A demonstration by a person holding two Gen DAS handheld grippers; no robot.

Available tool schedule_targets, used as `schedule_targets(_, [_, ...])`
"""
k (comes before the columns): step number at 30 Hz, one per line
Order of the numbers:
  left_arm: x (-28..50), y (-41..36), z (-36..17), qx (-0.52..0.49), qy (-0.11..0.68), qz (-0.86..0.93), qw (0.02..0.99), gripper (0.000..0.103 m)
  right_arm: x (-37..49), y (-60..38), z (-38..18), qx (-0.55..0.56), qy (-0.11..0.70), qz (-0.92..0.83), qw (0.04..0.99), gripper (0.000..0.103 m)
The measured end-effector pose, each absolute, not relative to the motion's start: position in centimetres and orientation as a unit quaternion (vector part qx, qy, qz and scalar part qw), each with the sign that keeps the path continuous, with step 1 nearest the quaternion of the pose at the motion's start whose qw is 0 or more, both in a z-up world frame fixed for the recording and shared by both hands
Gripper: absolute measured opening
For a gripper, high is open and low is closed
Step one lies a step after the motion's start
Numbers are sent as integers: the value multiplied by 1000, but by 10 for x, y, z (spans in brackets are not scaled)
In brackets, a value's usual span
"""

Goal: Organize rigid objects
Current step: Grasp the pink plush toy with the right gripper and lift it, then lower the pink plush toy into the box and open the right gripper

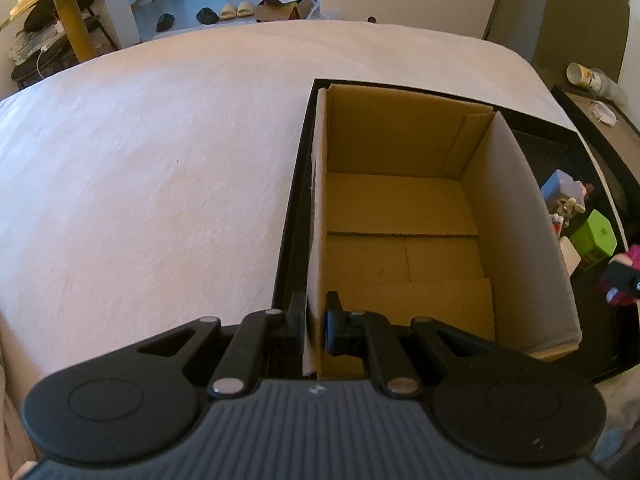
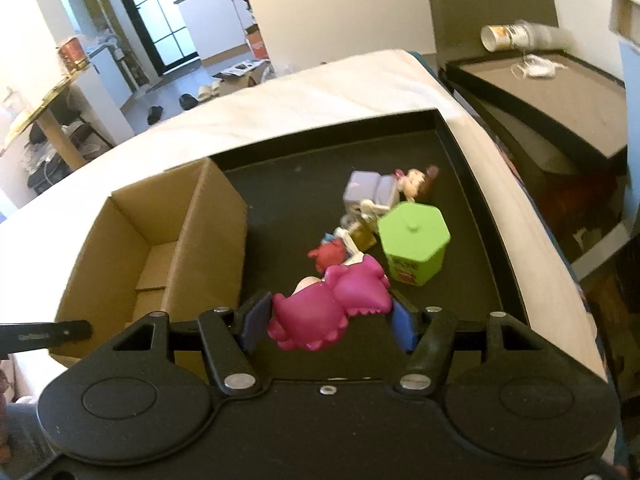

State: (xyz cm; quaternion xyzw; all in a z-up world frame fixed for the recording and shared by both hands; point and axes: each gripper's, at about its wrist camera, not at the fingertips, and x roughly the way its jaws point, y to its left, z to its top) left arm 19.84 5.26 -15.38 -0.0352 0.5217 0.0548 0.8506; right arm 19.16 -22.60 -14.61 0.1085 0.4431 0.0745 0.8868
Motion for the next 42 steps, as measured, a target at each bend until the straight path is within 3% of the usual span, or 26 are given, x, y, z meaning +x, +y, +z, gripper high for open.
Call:
schedule_targets(24, [195,59,-158,-52,516,55,853,9,205,-148,-98,31,409,159,898,61])
schedule_targets(42, [194,69,-159,-75,510,50,855,9,225,-84,-103,-19,417,224,881,61])
